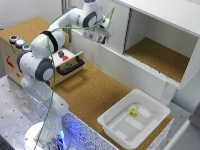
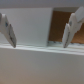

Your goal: Go towards the yellow block and pick it up

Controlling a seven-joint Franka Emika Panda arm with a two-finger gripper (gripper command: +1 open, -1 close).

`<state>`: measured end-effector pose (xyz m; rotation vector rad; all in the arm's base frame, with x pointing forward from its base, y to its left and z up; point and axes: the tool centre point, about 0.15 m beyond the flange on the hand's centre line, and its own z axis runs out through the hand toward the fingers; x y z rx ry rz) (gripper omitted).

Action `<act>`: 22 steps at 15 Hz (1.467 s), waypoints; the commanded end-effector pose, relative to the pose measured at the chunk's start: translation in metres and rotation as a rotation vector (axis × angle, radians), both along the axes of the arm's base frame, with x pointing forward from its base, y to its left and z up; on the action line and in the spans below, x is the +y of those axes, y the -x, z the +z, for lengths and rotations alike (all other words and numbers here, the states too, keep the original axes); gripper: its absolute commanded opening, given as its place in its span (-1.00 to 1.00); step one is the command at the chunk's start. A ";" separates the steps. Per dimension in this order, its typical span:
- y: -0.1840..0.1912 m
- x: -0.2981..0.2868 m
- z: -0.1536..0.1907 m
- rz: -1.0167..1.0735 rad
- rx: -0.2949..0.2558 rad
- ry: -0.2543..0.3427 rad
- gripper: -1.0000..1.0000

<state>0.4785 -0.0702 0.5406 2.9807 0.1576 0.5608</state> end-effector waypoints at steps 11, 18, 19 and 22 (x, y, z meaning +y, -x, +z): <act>0.055 -0.275 -0.161 -0.016 0.135 0.140 1.00; 0.056 -0.328 -0.225 -0.041 0.288 -0.004 1.00; 0.056 -0.327 -0.233 -0.006 0.302 -0.026 1.00; 0.057 -0.327 -0.254 0.049 0.310 -0.052 1.00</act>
